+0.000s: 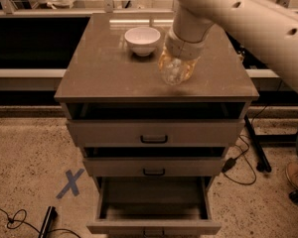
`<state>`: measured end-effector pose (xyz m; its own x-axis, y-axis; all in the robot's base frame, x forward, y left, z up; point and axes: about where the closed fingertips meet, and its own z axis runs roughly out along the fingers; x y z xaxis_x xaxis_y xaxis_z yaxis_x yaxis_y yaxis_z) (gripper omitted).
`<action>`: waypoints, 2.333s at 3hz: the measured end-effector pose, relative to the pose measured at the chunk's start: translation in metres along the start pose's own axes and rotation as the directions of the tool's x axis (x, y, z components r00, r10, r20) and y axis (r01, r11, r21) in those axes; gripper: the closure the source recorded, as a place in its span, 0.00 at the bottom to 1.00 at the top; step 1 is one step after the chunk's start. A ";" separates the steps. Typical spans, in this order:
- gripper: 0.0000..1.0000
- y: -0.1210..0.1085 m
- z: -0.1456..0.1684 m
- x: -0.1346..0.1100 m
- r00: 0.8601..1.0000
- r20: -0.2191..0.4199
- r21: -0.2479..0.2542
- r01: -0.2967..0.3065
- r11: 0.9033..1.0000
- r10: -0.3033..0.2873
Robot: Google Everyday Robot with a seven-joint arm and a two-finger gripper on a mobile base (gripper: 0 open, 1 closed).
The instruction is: Place water bottle into bottom drawer
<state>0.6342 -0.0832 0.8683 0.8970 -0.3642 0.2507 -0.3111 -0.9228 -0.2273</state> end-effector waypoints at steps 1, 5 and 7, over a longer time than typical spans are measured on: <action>1.00 0.020 -0.059 0.023 0.969 -0.176 -0.002 -0.179 0.984 0.176; 1.00 0.209 -0.078 0.048 0.575 -0.404 -0.215 -0.816 0.537 0.712; 1.00 0.226 -0.063 -0.032 0.276 -0.156 -0.240 -0.942 0.234 0.948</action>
Offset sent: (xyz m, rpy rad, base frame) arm -0.0575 -0.2043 0.0450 0.0344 0.0005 -1.5704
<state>0.5153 -0.2877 0.8682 -0.0970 -0.9953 0.0005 -0.9932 0.0968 -0.0639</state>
